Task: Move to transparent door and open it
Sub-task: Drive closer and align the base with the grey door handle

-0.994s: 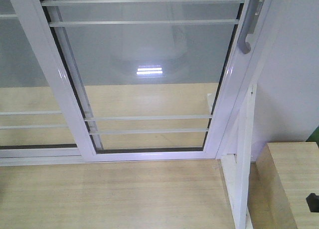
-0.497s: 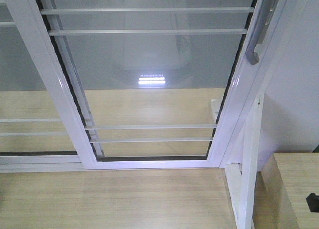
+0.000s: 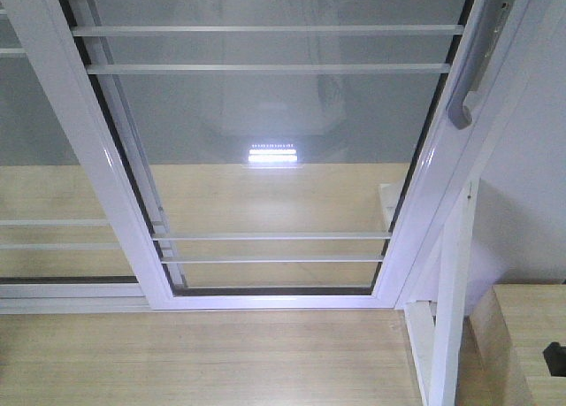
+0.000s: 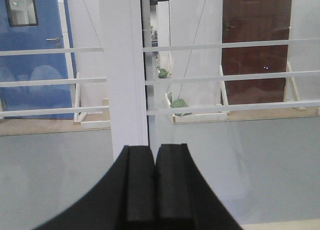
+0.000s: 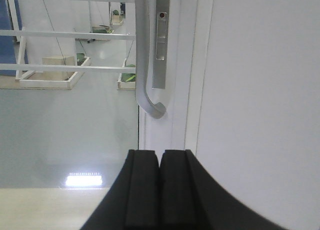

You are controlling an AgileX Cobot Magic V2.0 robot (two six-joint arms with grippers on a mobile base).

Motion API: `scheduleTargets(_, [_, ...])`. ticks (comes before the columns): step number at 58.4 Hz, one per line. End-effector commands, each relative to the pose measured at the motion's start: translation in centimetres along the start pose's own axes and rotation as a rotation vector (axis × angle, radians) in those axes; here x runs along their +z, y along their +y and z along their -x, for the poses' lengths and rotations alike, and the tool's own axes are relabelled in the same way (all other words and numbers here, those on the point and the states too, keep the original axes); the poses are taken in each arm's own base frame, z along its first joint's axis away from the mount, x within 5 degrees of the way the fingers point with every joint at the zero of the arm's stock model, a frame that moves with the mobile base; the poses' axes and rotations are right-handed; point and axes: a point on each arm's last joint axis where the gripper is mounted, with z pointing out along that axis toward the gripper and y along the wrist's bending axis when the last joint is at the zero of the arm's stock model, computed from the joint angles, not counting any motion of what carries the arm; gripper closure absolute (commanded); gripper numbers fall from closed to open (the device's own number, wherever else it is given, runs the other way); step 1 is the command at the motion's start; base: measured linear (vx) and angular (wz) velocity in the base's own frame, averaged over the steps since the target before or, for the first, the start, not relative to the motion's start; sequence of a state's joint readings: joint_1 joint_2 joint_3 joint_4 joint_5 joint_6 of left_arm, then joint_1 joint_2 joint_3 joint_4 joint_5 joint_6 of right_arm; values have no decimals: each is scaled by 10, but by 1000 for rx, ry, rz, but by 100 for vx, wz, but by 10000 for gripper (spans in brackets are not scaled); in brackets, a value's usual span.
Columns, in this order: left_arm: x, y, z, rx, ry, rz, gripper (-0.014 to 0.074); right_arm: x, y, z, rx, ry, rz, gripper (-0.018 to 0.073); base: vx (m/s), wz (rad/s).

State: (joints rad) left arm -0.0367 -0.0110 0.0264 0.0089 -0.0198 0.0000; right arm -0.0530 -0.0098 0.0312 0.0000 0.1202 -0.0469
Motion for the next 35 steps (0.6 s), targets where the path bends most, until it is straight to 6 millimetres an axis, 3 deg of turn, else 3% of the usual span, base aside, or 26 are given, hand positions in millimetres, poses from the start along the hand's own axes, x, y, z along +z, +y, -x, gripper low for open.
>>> scheduleTargets(1, [0,0,-3,-9,-54,-6,602,-1,0,4,-5,-85,-8,567,6,3])
scheduleTargets(35, [2,0,-5,-9,-25,-6,602,0,0,3,-5,-71,-8,567,1,1])
